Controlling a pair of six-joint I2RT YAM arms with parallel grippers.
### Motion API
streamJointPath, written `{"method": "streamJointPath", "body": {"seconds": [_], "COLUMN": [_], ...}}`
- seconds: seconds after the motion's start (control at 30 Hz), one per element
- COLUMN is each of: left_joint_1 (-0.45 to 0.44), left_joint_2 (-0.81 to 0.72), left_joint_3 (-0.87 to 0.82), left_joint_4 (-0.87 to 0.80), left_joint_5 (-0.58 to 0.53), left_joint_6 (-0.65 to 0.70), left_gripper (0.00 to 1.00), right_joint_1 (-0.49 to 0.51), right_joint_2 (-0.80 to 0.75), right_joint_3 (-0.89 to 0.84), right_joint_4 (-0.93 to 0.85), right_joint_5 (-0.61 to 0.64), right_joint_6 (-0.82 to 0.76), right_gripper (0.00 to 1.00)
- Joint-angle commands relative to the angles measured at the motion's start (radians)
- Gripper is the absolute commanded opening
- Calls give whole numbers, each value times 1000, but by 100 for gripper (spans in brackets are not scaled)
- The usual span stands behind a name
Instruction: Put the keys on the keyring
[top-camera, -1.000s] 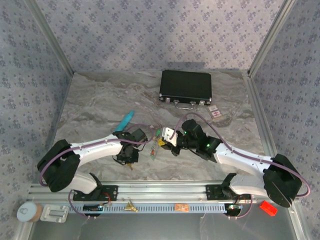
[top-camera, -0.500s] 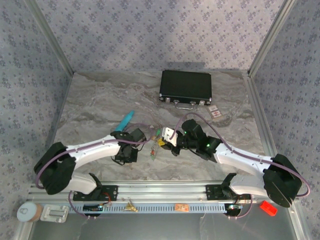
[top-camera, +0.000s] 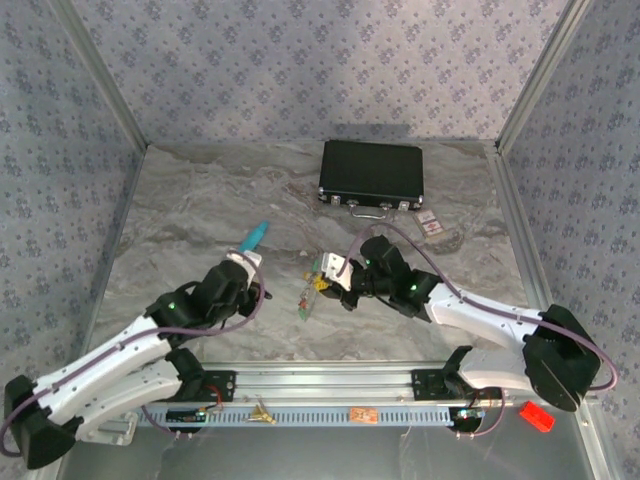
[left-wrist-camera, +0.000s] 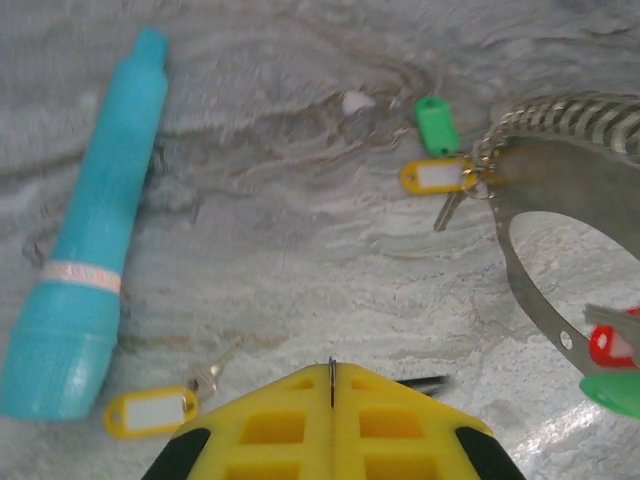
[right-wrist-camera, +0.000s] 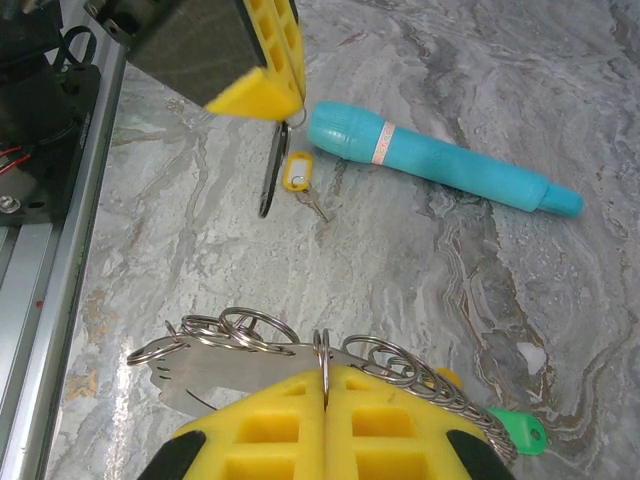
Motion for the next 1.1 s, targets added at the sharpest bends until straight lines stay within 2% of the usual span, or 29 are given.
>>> {"method": "streamJointPath", "body": {"seconds": [0.0, 0.13, 0.4, 0.6, 0.77, 1.07], "left_joint_1": [-5, 2, 3, 12, 36, 138], "left_joint_2": [-77, -148, -291, -284, -240, -160], "left_joint_3": [-24, -41, -104, -111, -103, -131], "left_joint_4": [118, 141, 271, 307, 320, 417], "left_joint_5": [14, 85, 303, 409, 514, 697], "left_joint_6": [218, 359, 667, 790, 751, 445], "left_gripper": [0, 0, 0, 0, 0, 0], "right_joint_1": [5, 7, 6, 10, 22, 38], "right_joint_2": [23, 47, 81, 80, 60, 51], "right_joint_3": [57, 91, 143, 153, 126, 95], "right_joint_4": [-45, -71, -127, -129, -64, 3], "right_joint_5": [-38, -46, -67, -60, -41, -24], "right_joint_6": [11, -3, -54, -92, -121, -130], "right_gripper": [0, 0, 0, 0, 0, 0]}}
